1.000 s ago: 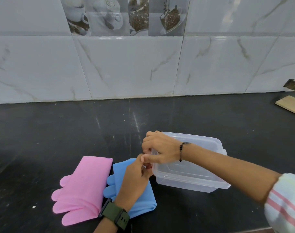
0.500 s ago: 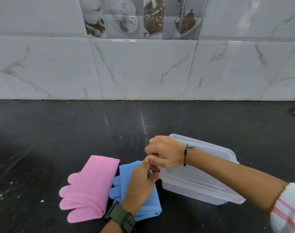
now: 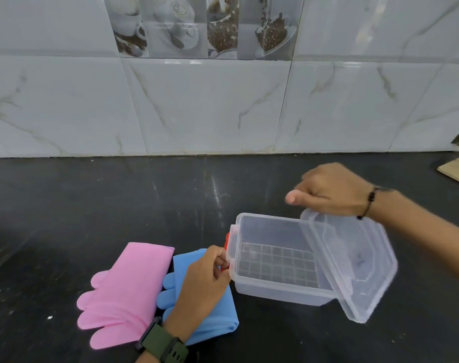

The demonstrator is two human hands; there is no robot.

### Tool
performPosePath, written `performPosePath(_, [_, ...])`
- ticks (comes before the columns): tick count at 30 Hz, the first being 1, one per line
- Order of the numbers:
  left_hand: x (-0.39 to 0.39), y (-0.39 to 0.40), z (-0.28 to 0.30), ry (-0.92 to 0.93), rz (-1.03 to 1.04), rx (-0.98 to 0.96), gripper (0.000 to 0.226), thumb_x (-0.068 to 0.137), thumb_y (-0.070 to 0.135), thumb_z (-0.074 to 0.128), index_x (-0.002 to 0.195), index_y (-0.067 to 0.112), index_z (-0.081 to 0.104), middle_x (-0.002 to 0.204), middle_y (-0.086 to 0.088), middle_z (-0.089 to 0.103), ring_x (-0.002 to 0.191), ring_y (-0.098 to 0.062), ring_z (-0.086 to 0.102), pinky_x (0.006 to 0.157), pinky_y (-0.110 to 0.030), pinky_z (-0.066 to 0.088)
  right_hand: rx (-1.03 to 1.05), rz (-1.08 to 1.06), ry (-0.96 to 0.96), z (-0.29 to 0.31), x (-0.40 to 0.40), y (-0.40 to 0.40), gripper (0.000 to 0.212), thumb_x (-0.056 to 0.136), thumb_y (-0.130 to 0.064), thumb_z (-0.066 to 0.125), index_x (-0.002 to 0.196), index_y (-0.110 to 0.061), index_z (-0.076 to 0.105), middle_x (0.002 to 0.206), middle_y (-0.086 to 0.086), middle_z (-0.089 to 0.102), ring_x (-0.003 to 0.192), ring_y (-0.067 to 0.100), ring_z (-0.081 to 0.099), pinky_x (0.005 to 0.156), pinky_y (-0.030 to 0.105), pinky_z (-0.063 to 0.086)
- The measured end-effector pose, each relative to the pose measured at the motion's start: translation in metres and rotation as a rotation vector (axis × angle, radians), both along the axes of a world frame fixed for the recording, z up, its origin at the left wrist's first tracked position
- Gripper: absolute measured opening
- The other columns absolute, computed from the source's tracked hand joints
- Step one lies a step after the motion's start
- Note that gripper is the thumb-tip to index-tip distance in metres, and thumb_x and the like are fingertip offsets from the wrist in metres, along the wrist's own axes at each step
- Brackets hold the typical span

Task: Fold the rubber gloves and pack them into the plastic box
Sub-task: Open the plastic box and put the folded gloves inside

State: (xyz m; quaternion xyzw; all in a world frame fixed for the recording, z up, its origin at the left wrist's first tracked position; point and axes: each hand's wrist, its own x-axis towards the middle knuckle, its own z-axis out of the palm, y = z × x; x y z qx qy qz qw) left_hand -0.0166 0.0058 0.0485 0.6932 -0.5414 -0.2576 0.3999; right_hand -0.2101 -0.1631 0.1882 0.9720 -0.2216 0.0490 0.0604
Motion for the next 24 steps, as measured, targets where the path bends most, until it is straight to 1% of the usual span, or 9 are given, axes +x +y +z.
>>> performPosePath(4, [-0.002,0.005,0.001,0.015,0.017,0.006,0.027,0.086,0.017,0.063,0.081,0.036,0.045,0.081,0.012,0.06,0.077,-0.008,0.059,0.066,-0.007,0.046,-0.119,-0.357,0.146,0.016,-0.056,-0.011,0.09,0.059,-0.084,-0.003,0.059,-0.013,0.052,0.054,-0.001,0.052,0.059,0.019,0.052,0.049,0.027,0.031])
performPosePath(6, [-0.002,0.005,0.002,0.025,0.021,0.019,0.032,0.085,0.019,0.064,0.078,0.041,0.041,0.079,0.018,0.057,0.075,-0.004,0.057,0.063,-0.007,0.046,-0.153,-0.501,0.194,0.021,-0.08,-0.014,0.09,0.056,-0.083,0.003,0.066,-0.012,0.057,0.058,0.001,0.054,0.06,0.021,0.053,0.048,0.027,0.031])
performPosePath(8, [-0.002,0.005,0.003,0.021,0.018,0.032,0.03,0.085,0.022,0.064,0.079,0.041,0.042,0.081,0.017,0.058,0.078,-0.006,0.059,0.064,-0.007,0.045,-0.161,-0.618,0.23,0.026,-0.101,-0.011,0.08,0.059,-0.082,0.009,0.064,-0.017,0.055,0.058,-0.002,0.051,0.055,0.016,0.048,0.047,0.026,0.029])
performPosePath(10, [-0.001,0.004,0.003,0.018,0.014,0.034,0.027,0.085,0.023,0.064,0.08,0.04,0.044,0.083,0.014,0.061,0.081,-0.008,0.061,0.065,-0.009,0.045,-0.232,-0.681,0.233,0.023,-0.114,-0.003,0.066,0.071,-0.079,0.018,0.062,-0.021,0.047,0.059,-0.004,0.048,0.054,0.017,0.047,0.049,0.026,0.032])
performPosePath(12, [0.0,0.002,0.004,0.014,0.009,0.035,0.026,0.085,0.022,0.064,0.081,0.04,0.045,0.083,0.014,0.062,0.083,-0.008,0.061,0.064,-0.009,0.045,-0.307,-0.711,0.184,0.007,-0.117,0.007,0.051,0.085,-0.067,0.033,0.067,-0.021,0.045,0.068,0.0,0.056,0.065,0.024,0.057,0.054,0.028,0.038])
performPosePath(15, [0.003,-0.003,0.007,0.03,-0.003,0.037,0.026,0.086,0.017,0.063,0.084,0.038,0.048,0.086,0.01,0.064,0.086,-0.011,0.062,0.066,-0.01,0.045,-0.396,-0.732,0.161,-0.032,-0.107,0.021,0.038,0.091,-0.054,0.038,0.09,-0.017,0.048,0.093,0.0,0.065,0.092,0.023,0.062,0.052,0.029,0.032])
performPosePath(17, [0.005,-0.008,0.009,0.049,-0.007,0.039,0.021,0.086,0.013,0.063,0.088,0.031,0.053,0.088,0.005,0.066,0.087,-0.015,0.062,0.069,-0.012,0.045,-0.398,-0.729,0.141,-0.055,-0.098,0.033,0.031,0.091,-0.045,0.049,0.086,-0.014,0.051,0.086,0.003,0.066,0.085,0.025,0.063,0.047,0.03,0.034])
performPosePath(20, [0.006,-0.013,0.013,0.086,0.008,0.048,0.017,0.086,0.009,0.061,0.099,0.019,0.059,0.093,0.001,0.067,0.089,-0.015,0.062,0.072,-0.013,0.046,-0.363,-0.645,-0.008,-0.086,-0.096,0.046,0.032,0.066,-0.019,0.082,0.061,-0.006,0.054,0.052,0.012,0.056,0.048,0.032,0.057,0.032,0.026,0.034])
performPosePath(24, [0.018,-0.009,0.017,0.163,0.119,0.002,0.023,0.089,0.002,0.053,0.103,0.019,0.059,0.096,0.006,0.065,0.089,-0.002,0.059,0.072,-0.008,0.044,-0.255,-0.602,-0.03,-0.124,-0.1,0.064,0.037,0.05,-0.015,0.091,0.058,-0.007,0.055,0.047,0.01,0.053,0.039,0.029,0.053,0.028,0.024,0.033])
